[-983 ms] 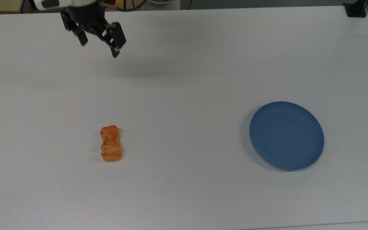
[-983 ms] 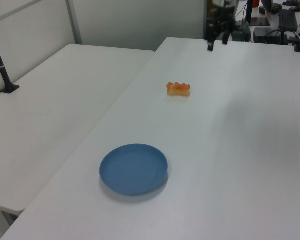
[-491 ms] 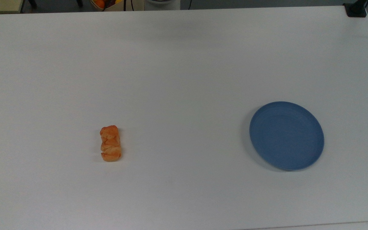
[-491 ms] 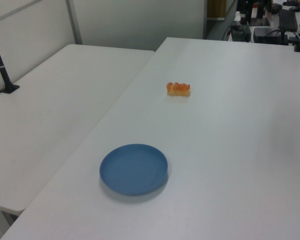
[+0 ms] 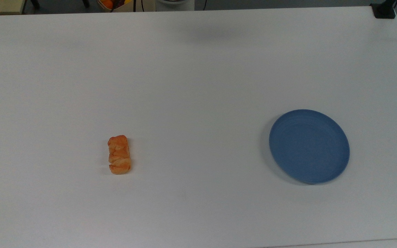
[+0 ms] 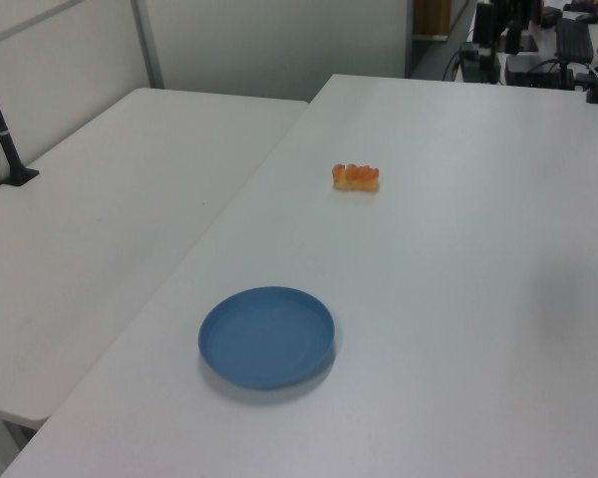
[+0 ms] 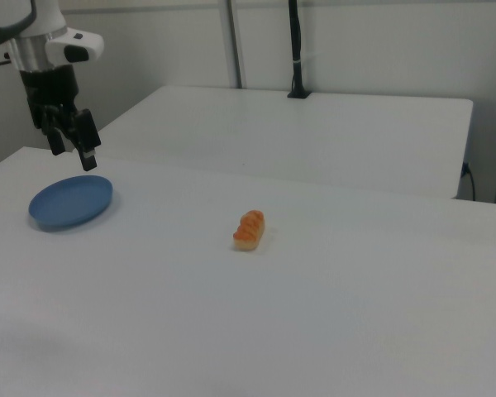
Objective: Put the bread on the table
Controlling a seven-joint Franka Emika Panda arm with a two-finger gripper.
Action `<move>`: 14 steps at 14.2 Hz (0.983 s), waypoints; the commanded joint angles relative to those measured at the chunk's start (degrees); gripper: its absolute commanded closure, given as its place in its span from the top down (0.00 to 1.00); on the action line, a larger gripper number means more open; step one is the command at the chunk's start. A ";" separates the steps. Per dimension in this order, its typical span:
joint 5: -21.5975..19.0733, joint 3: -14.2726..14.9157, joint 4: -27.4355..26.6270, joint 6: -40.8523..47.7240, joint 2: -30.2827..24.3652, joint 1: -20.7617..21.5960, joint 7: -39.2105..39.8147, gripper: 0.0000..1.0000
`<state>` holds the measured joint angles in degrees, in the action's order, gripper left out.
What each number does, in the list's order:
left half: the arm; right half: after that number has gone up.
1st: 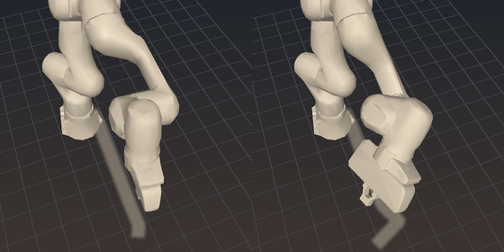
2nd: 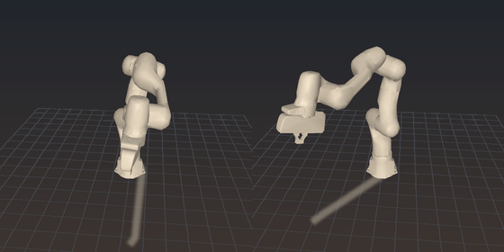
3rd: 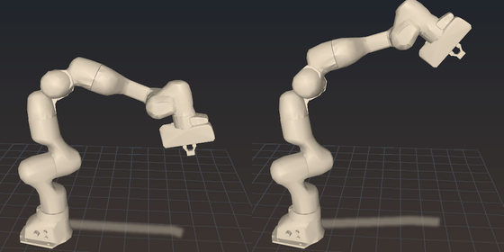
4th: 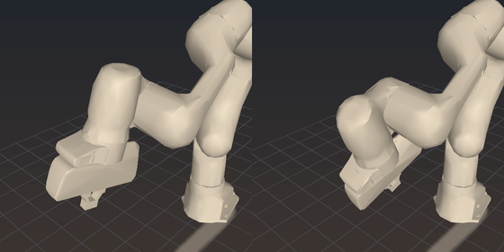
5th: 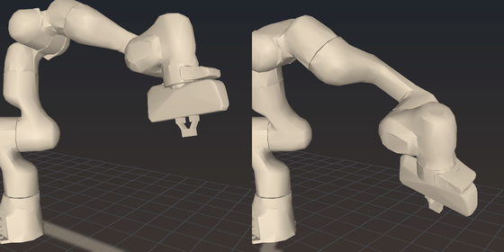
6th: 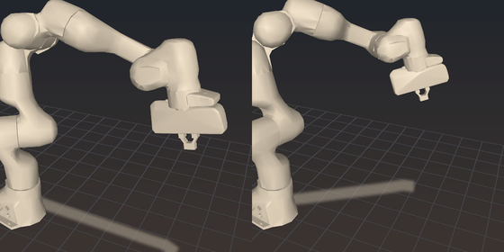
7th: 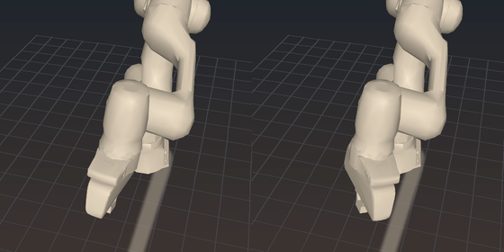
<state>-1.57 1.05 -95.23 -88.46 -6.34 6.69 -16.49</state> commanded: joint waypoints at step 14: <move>-0.63 0.97 0.48 -13.23 7.31 -1.95 15.97 1.00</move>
<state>-1.56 1.76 -95.26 -101.95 1.18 4.52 -1.20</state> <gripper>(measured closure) 0.000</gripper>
